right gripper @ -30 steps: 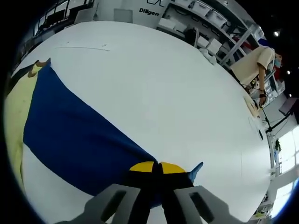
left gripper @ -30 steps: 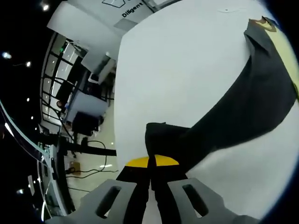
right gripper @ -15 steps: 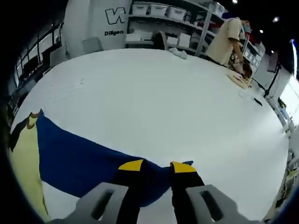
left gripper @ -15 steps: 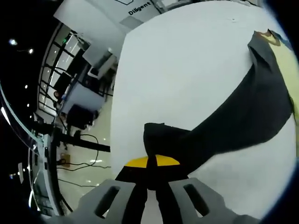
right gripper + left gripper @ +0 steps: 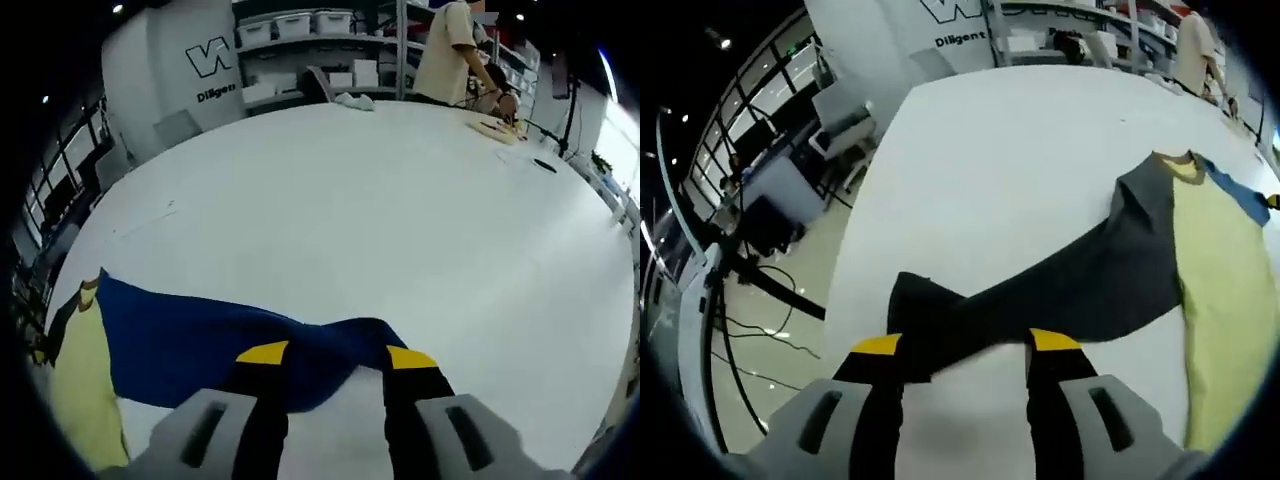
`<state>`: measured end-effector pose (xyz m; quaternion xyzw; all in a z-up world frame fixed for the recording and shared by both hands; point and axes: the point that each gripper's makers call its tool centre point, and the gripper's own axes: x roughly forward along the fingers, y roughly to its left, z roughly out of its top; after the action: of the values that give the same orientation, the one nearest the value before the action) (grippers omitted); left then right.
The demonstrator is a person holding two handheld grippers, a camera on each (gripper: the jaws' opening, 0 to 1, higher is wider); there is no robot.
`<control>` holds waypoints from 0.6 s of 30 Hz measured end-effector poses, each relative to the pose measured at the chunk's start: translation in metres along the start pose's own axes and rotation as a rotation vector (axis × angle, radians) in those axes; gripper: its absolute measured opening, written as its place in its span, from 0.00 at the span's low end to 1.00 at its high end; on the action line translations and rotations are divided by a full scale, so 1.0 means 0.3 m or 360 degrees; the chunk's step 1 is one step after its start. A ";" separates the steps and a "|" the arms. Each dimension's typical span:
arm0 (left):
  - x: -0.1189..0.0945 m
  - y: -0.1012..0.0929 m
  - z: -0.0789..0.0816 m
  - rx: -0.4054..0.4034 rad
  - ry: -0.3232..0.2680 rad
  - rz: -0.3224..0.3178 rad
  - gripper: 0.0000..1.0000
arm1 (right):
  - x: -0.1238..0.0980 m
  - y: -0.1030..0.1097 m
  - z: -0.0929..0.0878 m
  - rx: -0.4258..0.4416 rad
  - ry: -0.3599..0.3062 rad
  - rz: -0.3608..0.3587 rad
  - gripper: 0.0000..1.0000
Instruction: Fold the garment on the visible template until the final outline fits inside the template.
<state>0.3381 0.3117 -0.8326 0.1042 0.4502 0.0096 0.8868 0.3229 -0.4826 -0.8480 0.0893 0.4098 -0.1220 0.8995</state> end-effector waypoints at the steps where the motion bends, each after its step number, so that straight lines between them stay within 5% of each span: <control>1: -0.009 -0.018 0.001 -0.0006 -0.0009 -0.0038 0.50 | 0.000 0.000 0.003 0.0005 -0.0006 0.0007 0.36; 8: -0.054 -0.082 0.013 -0.0023 -0.0077 -0.0157 0.59 | 0.000 0.025 -0.036 0.0076 0.0028 0.0054 0.44; 10: -0.062 -0.120 0.020 -0.0050 -0.0101 -0.0275 0.59 | 0.006 0.023 -0.053 0.0071 0.0045 0.0048 0.43; 18: -0.146 -0.155 0.011 -0.0031 -0.0179 -0.0309 0.69 | -0.013 -0.020 -0.077 -0.0007 0.0036 -0.0064 0.45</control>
<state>0.3112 0.2606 -0.8048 0.0517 0.4076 -0.0779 0.9084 0.3023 -0.4817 -0.8604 0.0806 0.4220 -0.1381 0.8924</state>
